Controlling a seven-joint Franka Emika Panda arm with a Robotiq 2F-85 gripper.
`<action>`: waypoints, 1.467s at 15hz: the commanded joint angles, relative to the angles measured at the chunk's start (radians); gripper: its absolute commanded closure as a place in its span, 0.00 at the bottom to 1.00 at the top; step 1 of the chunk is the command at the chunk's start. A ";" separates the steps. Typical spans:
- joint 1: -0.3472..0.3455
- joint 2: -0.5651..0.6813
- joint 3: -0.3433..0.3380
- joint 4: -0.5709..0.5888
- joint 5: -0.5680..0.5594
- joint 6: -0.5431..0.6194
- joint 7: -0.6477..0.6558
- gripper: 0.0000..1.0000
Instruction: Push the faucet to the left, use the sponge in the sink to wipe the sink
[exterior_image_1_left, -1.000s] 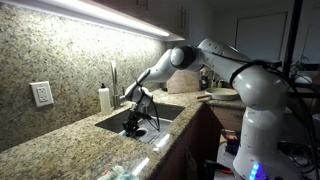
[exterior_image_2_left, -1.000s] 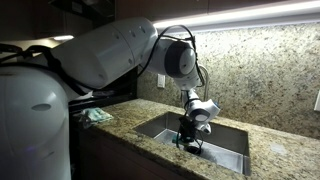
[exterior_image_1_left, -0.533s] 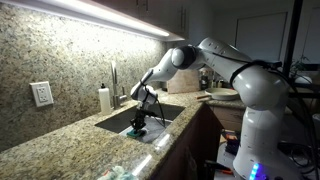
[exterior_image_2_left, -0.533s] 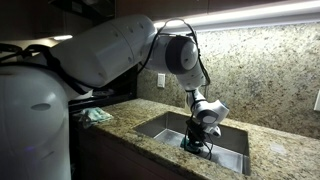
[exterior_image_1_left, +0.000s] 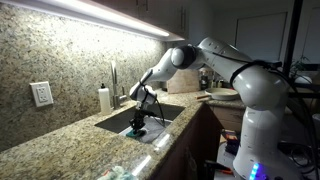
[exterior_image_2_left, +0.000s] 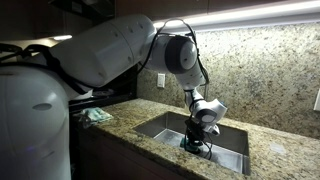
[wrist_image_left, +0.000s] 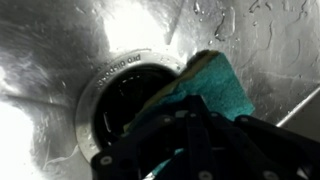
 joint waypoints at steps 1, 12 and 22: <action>0.025 -0.038 0.046 -0.092 -0.023 0.059 -0.051 1.00; 0.068 -0.035 0.128 -0.151 -0.034 0.046 -0.060 1.00; 0.055 -0.081 0.116 -0.269 0.006 0.038 -0.030 1.00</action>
